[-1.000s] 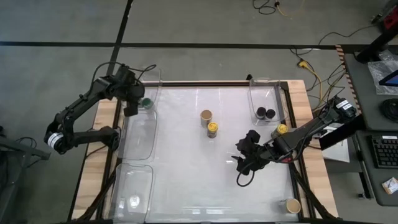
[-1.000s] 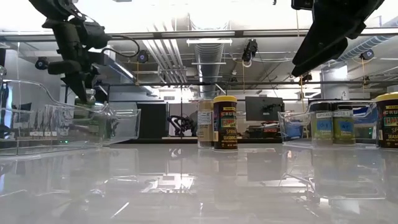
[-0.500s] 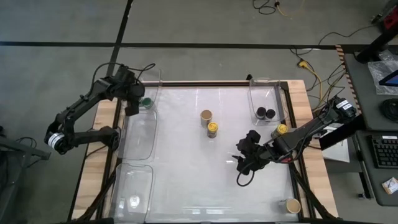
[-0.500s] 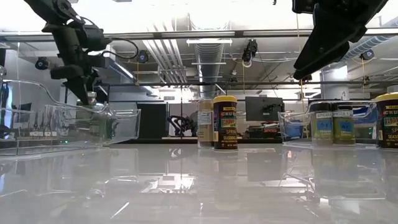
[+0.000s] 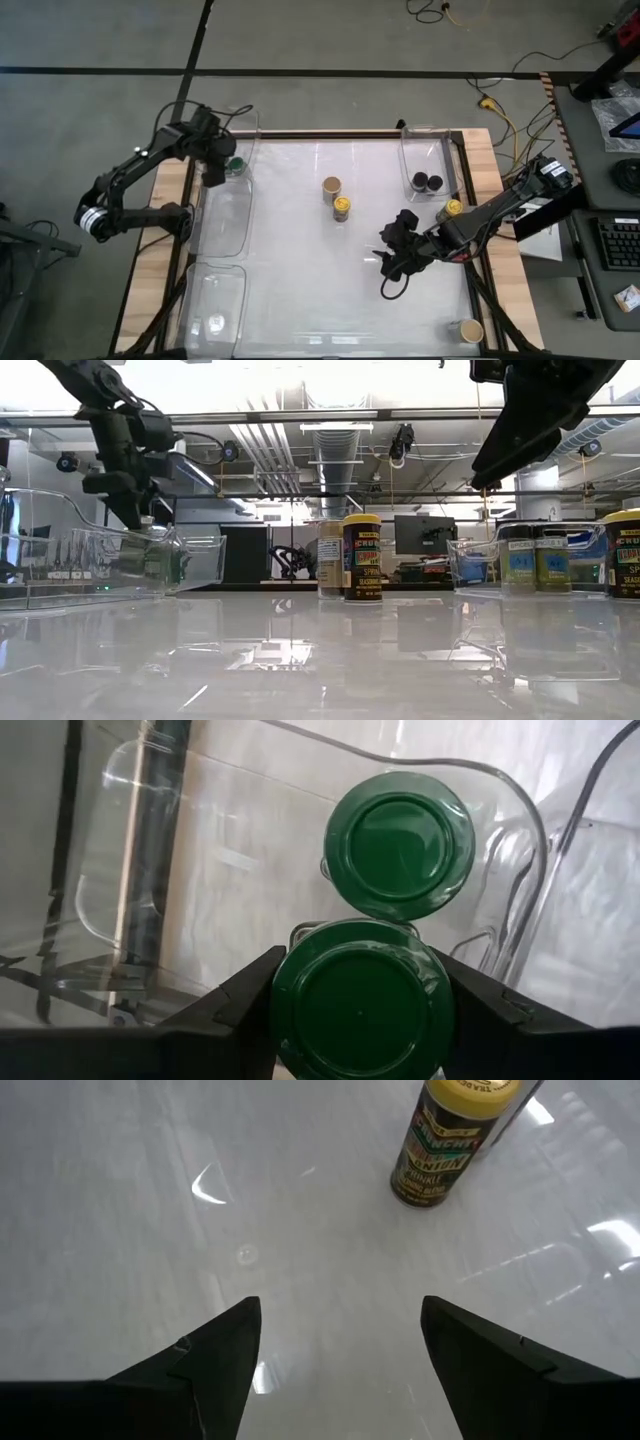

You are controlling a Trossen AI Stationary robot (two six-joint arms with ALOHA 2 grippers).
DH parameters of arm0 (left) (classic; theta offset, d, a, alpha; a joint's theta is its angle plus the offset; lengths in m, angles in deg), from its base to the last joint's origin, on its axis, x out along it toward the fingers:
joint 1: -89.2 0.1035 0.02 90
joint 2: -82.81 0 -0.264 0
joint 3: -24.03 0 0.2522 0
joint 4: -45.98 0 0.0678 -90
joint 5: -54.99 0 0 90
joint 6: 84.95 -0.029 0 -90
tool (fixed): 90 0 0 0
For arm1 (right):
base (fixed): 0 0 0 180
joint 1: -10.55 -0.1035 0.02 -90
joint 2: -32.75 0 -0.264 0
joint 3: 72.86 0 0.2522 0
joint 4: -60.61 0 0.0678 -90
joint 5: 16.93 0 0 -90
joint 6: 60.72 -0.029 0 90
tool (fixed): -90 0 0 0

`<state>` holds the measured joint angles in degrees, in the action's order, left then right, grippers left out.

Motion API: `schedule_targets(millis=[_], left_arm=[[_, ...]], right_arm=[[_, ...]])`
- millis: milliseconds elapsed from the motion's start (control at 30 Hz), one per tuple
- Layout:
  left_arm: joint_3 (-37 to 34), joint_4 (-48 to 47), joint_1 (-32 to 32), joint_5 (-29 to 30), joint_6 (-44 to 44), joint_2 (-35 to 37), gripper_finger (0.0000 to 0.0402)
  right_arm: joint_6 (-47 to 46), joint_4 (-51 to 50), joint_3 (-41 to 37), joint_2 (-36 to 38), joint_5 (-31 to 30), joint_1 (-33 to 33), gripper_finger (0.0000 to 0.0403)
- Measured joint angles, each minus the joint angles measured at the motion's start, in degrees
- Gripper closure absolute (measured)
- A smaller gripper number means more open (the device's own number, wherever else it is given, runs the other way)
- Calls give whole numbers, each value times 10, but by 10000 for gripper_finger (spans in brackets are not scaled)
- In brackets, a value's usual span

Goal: Sort spices by type
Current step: Put the green spice bottle into the top left transparent bin

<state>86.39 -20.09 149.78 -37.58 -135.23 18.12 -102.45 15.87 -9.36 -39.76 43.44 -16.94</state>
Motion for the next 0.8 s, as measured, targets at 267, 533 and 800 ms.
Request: schedule_targets(millis=[267, 533, 800], left_arm=[[12, 2, 2, 0, 26, -30, 218], [12, -8, 2, 3, 38, -50, 218], [11, -14, 2, -8, 38, -48, 209]], right_arm=[[-2, 0, -5, 0, 0, 0, 151], [-2, 0, -7, 0, 0, 0, 154], [3, 0, -7, 0, 0, 0, 139]])
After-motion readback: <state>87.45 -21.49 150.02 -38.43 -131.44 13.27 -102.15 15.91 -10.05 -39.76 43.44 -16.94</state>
